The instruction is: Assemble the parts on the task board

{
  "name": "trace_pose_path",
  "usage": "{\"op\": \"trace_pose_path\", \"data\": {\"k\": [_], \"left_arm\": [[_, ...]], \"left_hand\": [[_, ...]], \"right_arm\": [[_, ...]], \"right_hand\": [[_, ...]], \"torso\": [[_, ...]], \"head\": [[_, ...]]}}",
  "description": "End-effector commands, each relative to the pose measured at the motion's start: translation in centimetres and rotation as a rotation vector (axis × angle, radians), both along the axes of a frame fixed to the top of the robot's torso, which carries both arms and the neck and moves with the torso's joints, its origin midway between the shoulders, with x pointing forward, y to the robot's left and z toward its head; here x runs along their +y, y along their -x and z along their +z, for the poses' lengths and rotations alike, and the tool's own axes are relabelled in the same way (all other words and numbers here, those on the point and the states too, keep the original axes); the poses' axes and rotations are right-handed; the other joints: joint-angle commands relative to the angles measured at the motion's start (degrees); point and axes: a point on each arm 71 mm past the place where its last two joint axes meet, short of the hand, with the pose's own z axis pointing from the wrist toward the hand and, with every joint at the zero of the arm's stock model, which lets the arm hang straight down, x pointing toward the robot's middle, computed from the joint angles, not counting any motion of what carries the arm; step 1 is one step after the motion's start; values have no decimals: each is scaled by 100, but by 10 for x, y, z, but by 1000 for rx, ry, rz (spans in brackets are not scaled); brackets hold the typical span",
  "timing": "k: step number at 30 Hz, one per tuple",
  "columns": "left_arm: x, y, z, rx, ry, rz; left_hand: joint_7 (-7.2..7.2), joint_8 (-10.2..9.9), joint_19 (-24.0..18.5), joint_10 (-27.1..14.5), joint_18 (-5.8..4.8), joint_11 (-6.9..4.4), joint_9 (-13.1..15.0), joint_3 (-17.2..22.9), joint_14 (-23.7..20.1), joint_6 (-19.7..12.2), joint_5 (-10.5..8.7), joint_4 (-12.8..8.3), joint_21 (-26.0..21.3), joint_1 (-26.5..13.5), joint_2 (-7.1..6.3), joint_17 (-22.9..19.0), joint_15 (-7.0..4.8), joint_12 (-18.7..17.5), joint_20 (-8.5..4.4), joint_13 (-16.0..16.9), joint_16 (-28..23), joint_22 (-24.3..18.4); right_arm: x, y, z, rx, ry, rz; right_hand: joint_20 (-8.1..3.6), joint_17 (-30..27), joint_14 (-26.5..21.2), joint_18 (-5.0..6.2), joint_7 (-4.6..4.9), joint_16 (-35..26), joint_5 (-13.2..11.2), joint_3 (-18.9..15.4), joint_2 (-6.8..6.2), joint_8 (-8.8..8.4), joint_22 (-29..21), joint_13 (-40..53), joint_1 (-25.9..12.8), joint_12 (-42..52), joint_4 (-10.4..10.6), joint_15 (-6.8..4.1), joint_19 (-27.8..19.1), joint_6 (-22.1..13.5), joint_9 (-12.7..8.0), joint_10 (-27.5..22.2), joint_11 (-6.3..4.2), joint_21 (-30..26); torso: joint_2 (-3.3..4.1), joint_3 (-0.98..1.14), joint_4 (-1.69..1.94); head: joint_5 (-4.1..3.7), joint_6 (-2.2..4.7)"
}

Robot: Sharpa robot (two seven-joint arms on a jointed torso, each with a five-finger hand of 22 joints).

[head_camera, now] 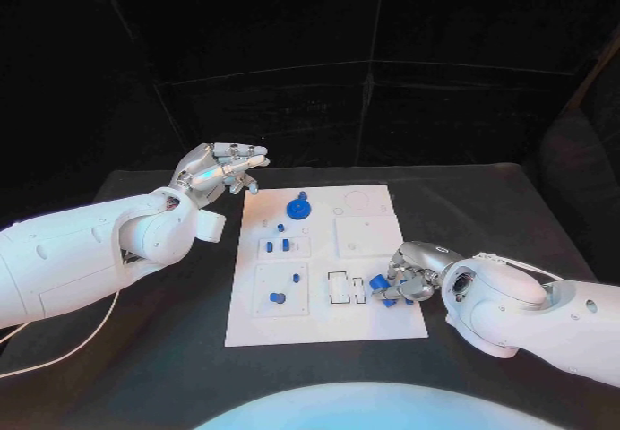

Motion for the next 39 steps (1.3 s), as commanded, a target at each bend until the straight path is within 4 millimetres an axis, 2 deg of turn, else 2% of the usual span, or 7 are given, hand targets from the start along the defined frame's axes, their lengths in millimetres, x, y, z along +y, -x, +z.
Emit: {"op": "trace_pose_path", "data": {"k": [1,6,14,22,27,32,39], "left_arm": [[-1,0,2,-9,15,-12],[-1,0,2,-9,15,-12],[-2,-1,2,-10,14,-12],[-3,-1,1,-10,14,-13],[-3,-1,1,-10,15,-15],[-4,-1,2,-10,16,-16],[-4,-1,2,-10,17,-17]], "left_hand": [[-21,36,5,10,88,-31,5,-29,-18,2,11,3,-19,-12,51,-5,-4,34,17,4,-36,-5],[-21,36,5,10,88,-31,5,-29,-18,2,11,3,-19,-12,51,-5,-4,34,17,4,-36,-5],[-21,36,5,10,88,-31,5,-29,-18,2,11,3,-19,-12,51,-5,-4,34,17,4,-36,-5],[-25,38,5,10,88,-34,4,-33,-21,2,13,4,-23,-10,54,-10,-7,36,15,2,-39,-8],[-25,38,5,10,88,-34,4,-33,-21,2,13,4,-23,-10,54,-10,-7,36,15,2,-39,-8],[-25,38,5,10,88,-34,4,-33,-21,2,13,4,-23,-10,54,-10,-7,36,15,2,-39,-8],[-25,38,5,10,88,-34,4,-33,-21,2,13,4,-23,-10,54,-10,-7,36,15,2,-39,-8]], "right_arm": [[-1,2,-3,-7,7,-2],[-3,4,5,-68,-52,-32],[-1,11,17,-123,-177,-74],[14,13,16,-69,-240,-73],[29,12,11,-12,-251,-52],[40,10,6,28,-239,-34],[48,7,2,47,-226,-36]], "right_hand": [[-46,282,385,-39,-45,40,216,15,109,57,1067,40,168,46,-68,-50,244,70,30,51,-33,49],[-83,344,396,-56,-107,65,565,16,230,107,1125,141,301,107,-87,-92,292,214,97,122,-88,91],[-134,378,401,-61,-180,78,778,1,369,112,1144,266,364,187,-54,-147,306,354,167,210,-153,104],[-149,388,402,-64,-192,80,835,-17,395,102,1153,313,364,217,-37,-160,313,383,190,238,-165,110],[-158,390,402,-64,-194,80,852,-65,412,86,1155,311,299,202,1,-165,314,405,212,241,-168,111],[-167,402,404,-64,-204,83,803,-140,469,64,1154,286,164,160,18,-172,312,448,248,239,-177,109],[-178,423,408,-65,-222,90,746,-220,529,40,1159,272,32,126,18,-185,316,501,290,250,-193,112]], "torso": [[-5,-2,-4],[-13,2,-4],[-10,-1,0],[-4,1,-8],[1,-3,7],[7,-2,4],[3,-3,2]], "head": [[6,1],[10,6],[24,40],[48,60],[52,70],[88,35],[88,47]]}}
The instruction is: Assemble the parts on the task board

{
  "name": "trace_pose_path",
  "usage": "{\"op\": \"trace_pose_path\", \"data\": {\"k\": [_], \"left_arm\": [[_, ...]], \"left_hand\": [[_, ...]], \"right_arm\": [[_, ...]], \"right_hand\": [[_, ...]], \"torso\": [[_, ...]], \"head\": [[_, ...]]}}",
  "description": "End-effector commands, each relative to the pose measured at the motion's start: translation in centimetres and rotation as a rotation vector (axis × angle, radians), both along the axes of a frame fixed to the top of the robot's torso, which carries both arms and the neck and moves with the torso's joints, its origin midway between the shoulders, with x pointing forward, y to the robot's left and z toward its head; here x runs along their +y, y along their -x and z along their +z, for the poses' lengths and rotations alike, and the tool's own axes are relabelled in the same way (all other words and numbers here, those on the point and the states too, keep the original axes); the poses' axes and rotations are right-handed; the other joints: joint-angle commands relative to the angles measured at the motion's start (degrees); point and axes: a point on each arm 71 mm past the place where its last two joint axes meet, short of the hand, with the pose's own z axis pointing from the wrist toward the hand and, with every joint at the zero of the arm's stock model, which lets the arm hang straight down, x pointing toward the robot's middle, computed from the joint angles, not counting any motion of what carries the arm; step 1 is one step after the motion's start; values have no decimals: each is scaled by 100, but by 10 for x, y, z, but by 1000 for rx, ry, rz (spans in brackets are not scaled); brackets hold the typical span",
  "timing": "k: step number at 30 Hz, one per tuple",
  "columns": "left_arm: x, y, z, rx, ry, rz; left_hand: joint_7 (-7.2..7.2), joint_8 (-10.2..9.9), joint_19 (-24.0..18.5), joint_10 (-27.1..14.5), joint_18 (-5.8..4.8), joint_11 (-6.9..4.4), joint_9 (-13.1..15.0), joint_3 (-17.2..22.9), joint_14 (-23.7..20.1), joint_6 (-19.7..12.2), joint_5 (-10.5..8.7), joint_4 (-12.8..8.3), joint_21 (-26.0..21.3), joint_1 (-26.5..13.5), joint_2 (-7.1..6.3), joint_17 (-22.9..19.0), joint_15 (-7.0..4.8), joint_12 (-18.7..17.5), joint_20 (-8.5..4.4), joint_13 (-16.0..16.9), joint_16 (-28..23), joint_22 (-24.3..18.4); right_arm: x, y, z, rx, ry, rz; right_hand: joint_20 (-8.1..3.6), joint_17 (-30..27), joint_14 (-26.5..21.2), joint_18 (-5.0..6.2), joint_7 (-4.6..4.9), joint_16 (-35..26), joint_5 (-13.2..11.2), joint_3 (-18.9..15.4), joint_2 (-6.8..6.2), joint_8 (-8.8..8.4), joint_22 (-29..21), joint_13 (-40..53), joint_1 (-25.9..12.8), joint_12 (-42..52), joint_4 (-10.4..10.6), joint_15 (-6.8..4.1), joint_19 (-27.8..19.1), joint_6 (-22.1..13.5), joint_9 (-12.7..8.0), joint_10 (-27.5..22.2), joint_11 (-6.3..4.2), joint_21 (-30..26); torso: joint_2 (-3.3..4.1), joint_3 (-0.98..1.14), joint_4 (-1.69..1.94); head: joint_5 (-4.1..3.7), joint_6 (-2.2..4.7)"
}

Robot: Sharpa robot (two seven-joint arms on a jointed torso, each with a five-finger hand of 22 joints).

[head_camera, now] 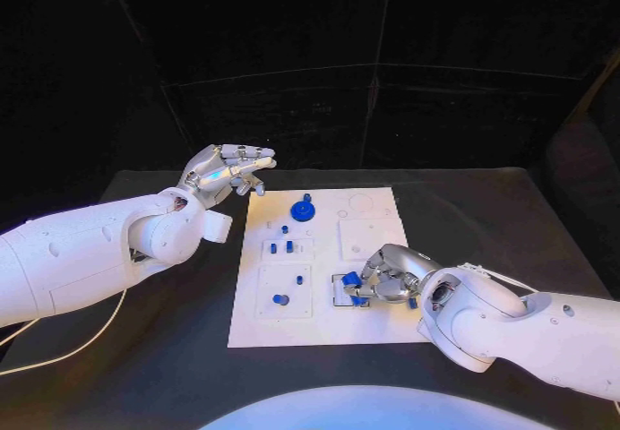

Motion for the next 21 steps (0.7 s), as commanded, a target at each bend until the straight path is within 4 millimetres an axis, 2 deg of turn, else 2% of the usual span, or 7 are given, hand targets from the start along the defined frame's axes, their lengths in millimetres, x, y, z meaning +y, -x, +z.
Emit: {"op": "trace_pose_path", "data": {"k": [1,6,12,13,17,19,21], "left_arm": [[-2,0,2,-10,14,-10],[-2,0,2,-10,14,-10],[-2,0,2,-10,15,-11],[-2,0,2,-10,15,-11],[-1,0,2,-10,14,-10],[-1,0,2,-10,14,-10],[-1,0,2,-10,14,-10]], "left_hand": [[-26,38,5,10,88,-34,5,-33,-22,2,13,4,-23,-10,54,-5,-7,38,15,2,-39,-5],[-29,40,6,11,89,-37,5,-35,-20,3,13,4,-26,-7,57,3,-9,40,14,2,-35,-7],[-29,40,6,11,89,-37,5,-35,-20,3,13,4,-26,-7,57,3,-9,40,14,2,-35,-7],[-29,40,6,11,89,-37,5,-35,-20,3,13,4,-26,-7,57,3,-9,40,14,2,-35,-7],[-29,40,6,11,89,-37,5,-35,-20,3,13,4,-26,-7,57,3,-9,40,14,2,-35,-7],[-33,42,7,13,89,-39,4,-36,-23,4,14,3,-28,-3,61,-6,-11,42,12,1,-38,-9],[-33,42,7,13,89,-39,4,-36,-23,4,14,3,-28,-3,61,-6,-11,42,12,1,-38,-9]], "right_arm": [[2,-1,-3,39,14,-5],[6,-4,-4,26,24,-11],[8,-5,-5,18,42,-8],[8,-6,-5,16,44,-8],[8,-7,-5,7,52,-9],[8,-8,-5,5,53,-9],[9,-8,-5,1,54,-9]], "right_hand": [[-34,426,387,-66,-236,32,-50,-64,28,-21,1160,252,-72,-40,6,-45,297,276,259,33,-19,24],[-41,429,387,-66,-244,32,-108,-121,45,-38,1161,228,-147,-76,6,-51,297,302,285,32,-26,24],[-52,429,387,-65,-258,28,-431,-259,85,-77,1160,178,-309,-159,3,-62,296,342,347,28,-39,22],[-53,425,386,-65,-260,25,-542,-290,93,-83,1160,168,-351,-174,4,-63,295,348,359,26,-40,21],[-57,398,380,-63,-260,8,-1299,-480,130,-127,1153,138,-616,-241,9,-65,288,356,426,23,-40,14],[-54,365,373,-57,-252,-11,-1696,-584,109,-156,1134,115,-795,-287,15,-60,271,343,457,8,-32,-2],[-47,336,368,-50,-239,-27,-1957,-636,50,-189,1112,99,-941,-325,21,-52,251,319,485,-8,-21,-20]], "torso": [[-3,2,-2],[0,0,2],[-5,1,-4],[-4,0,-4],[-7,0,-8],[-5,2,-4],[-6,1,0]], "head": [[-4,-9],[25,-40],[29,-31],[30,-27],[38,-25],[38,-22],[42,-14]]}}
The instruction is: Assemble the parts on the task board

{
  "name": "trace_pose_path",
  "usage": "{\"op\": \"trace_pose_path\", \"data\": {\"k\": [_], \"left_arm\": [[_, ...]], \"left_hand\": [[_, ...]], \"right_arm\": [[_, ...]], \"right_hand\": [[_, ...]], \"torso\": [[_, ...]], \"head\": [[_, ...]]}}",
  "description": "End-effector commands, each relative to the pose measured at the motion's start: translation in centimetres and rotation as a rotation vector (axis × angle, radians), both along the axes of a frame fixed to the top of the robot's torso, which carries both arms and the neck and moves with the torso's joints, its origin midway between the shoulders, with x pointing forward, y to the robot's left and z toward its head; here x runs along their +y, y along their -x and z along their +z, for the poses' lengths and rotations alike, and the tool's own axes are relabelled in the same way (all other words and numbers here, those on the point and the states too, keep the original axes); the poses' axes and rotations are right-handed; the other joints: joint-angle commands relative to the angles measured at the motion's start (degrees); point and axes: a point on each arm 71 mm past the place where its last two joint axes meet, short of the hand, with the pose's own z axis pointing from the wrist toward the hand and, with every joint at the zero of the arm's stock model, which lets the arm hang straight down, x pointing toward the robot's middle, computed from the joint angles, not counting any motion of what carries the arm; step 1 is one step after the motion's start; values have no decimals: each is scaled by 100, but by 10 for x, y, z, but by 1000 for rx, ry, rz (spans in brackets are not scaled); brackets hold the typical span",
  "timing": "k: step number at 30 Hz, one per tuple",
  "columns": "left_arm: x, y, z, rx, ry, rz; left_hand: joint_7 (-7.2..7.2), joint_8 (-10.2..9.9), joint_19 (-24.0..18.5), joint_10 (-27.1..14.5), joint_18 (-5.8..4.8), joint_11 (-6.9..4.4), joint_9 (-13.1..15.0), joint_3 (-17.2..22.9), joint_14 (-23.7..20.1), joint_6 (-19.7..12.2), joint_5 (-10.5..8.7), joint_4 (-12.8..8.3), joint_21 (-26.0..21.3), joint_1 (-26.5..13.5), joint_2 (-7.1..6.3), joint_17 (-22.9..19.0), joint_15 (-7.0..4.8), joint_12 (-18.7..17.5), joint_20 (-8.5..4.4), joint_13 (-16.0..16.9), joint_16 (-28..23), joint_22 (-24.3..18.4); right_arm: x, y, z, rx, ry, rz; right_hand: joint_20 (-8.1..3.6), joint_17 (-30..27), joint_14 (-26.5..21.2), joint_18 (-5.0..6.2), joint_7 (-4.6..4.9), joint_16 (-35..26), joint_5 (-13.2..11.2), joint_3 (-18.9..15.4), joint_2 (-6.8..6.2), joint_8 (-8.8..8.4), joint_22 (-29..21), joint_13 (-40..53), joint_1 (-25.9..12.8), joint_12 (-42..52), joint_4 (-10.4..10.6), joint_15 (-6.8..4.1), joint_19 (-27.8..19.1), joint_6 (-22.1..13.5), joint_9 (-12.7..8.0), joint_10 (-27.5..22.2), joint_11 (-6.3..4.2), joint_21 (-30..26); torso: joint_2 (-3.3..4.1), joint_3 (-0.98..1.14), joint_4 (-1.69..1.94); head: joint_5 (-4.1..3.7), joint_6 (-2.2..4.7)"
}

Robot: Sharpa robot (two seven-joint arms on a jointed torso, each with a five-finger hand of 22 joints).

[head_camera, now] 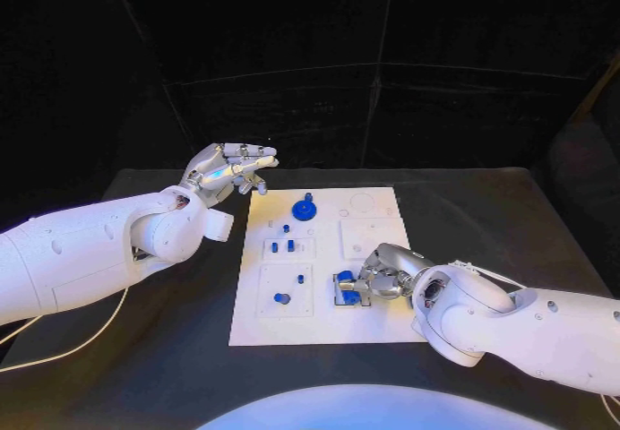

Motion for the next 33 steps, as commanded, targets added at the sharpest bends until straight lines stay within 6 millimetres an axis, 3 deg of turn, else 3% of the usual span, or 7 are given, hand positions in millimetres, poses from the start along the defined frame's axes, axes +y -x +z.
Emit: {"op": "trace_pose_path", "data": {"k": [1,7,12,17,21,33], "left_arm": [[-1,0,2,-10,13,-8],[-1,0,2,-10,13,-8],[-1,0,2,-10,13,-8],[0,0,2,-10,13,-8],[0,0,2,-10,13,-7],[1,0,2,-10,12,-5]], "left_hand": [[-33,20,7,13,89,-39,5,-36,-23,4,15,3,-28,-3,61,-7,-11,19,12,1,-38,-8],[-33,20,7,13,89,-39,5,-36,-23,4,15,3,-28,-3,61,-7,-11,19,12,1,-38,-8],[-33,20,7,13,89,-39,5,-36,-23,4,15,3,-28,-3,61,-7,-11,19,12,1,-38,-8],[-33,20,7,13,89,-39,5,-36,-23,4,15,3,-28,-3,61,-7,-11,19,12,1,-38,-8],[-33,20,7,13,89,-39,5,-36,-23,4,15,3,-28,-3,61,-7,-11,19,12,1,-38,-8],[-36,23,8,15,89,-43,4,-37,-24,6,16,2,-32,4,66,-7,-14,21,10,0,-38,-10]], "right_arm": [[1,-1,1,-20,15,4],[2,-2,3,-41,12,2],[3,0,5,-53,4,8],[5,3,7,-60,-7,31],[6,5,9,-74,-13,52],[6,5,9,-75,4,59]], "right_hand": [[-23,301,394,-44,15,-43,-307,-64,-105,-61,1092,75,-248,-84,9,-15,254,-56,35,-50,18,-36],[-3,254,383,-30,46,-78,-332,109,-358,-136,1046,-66,-604,-290,17,8,213,-107,83,-140,40,-76],[1,284,390,-36,43,-67,-313,231,-368,-146,1068,-36,-558,-271,0,9,232,-90,109,-121,38,-61],[-3,309,398,-40,33,-60,-75,414,-389,-175,1081,-4,84,-269,-187,2,243,-61,174,-95,29,-54],[-6,332,403,-44,30,-53,1,430,-420,-190,1097,21,381,-261,-308,-1,256,-46,214,-80,25,-43],[-8,372,411,-54,25,-35,37,420,-368,-192,1129,36,401,-253,-283,-4,284,-24,237,-68,21,-18]], "torso": [[-2,1,3],[0,2,-5],[2,3,-13],[-3,2,-8],[-2,5,-4],[-2,0,-2]], "head": [[7,7],[19,19],[11,14],[4,7],[-2,0],[-4,5]]}}
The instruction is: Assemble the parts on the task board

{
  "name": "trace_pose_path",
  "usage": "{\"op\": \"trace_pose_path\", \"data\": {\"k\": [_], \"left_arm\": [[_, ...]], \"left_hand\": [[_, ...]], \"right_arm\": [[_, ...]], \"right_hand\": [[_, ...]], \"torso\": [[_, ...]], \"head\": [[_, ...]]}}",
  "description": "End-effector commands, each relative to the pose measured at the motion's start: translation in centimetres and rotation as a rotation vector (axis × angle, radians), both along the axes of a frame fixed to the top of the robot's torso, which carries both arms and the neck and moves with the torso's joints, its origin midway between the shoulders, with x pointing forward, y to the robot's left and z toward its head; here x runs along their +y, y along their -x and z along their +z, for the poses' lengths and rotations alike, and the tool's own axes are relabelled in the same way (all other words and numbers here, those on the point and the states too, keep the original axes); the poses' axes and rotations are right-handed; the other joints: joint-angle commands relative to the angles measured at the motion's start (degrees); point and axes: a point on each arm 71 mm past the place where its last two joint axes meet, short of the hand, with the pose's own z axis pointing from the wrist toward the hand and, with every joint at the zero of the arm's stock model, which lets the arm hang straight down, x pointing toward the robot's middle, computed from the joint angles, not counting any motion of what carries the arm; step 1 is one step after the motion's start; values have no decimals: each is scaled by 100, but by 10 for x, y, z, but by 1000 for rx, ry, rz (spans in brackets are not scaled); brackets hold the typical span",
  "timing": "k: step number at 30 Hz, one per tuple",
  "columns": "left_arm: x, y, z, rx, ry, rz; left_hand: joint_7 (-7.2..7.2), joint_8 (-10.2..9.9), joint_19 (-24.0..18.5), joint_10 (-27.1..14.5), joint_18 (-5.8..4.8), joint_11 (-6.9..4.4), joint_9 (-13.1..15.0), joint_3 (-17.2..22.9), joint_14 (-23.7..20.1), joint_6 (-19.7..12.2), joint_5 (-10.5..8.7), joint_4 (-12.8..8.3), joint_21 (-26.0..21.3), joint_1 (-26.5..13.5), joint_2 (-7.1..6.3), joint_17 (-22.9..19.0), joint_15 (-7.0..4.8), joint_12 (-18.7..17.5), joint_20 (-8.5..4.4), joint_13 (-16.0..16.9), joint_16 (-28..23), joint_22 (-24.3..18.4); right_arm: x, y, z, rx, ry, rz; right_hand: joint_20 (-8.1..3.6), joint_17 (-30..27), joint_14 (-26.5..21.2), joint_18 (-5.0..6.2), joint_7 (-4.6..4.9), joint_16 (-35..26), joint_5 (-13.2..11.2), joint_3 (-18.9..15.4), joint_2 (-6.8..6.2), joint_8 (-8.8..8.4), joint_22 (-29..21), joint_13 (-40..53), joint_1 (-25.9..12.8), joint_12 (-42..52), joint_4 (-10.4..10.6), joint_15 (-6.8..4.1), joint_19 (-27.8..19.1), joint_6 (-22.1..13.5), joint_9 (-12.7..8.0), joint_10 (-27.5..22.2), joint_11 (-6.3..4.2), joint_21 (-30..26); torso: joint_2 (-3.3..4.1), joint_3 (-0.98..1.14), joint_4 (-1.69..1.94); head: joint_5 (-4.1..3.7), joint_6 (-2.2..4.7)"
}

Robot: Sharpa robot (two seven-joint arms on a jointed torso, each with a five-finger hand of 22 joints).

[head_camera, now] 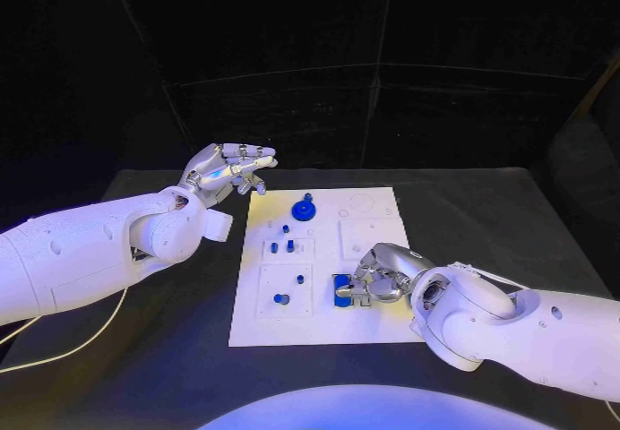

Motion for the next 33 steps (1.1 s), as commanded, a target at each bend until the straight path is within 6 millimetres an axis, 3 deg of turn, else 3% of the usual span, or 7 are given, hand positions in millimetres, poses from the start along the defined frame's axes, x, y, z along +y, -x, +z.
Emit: {"op": "trace_pose_path", "data": {"k": [1,11,16,33], "left_arm": [[-1,0,2,-10,13,-8],[-1,0,2,-9,12,-8],[-1,-1,2,-9,12,-8],[-1,-1,2,-8,12,-8]], "left_hand": [[-36,23,8,15,89,-43,4,-37,-24,6,15,2,-32,4,66,-8,-14,22,10,0,-38,-10],[-36,23,8,15,89,-43,4,-37,-24,6,15,2,-32,4,66,-8,-14,22,10,0,-38,-10],[-37,26,9,17,89,-44,4,-38,-23,8,16,2,-35,8,71,-5,-16,24,8,0,-36,-12],[-37,26,9,17,89,-44,4,-38,-23,8,16,2,-35,8,71,-5,-16,24,8,0,-36,-12]], "right_arm": [[1,-1,1,-14,11,14],[-1,-3,-1,-24,57,20],[-2,-6,0,-49,52,5],[3,-4,2,-55,-5,35]], "right_hand": [[-9,378,412,-55,-9,9,46,-1,58,-14,1130,29,39,14,11,-6,285,46,10,17,-22,29],[-12,383,411,-54,-3,7,95,16,101,-48,1128,39,466,-8,-232,-7,281,42,64,16,-20,24],[-10,401,415,-59,1,15,82,7,209,-56,1144,56,432,6,-191,-3,295,54,79,26,-16,36],[-10,436,422,-67,-9,30,14,-89,194,-61,1172,94,367,41,-147,-7,319,80,105,52,-24,58]], "torso": [[-2,-2,5],[2,-1,6],[4,1,4],[4,-2,-3]], "head": [[2,0],[3,0],[3,-8],[14,-48]]}}
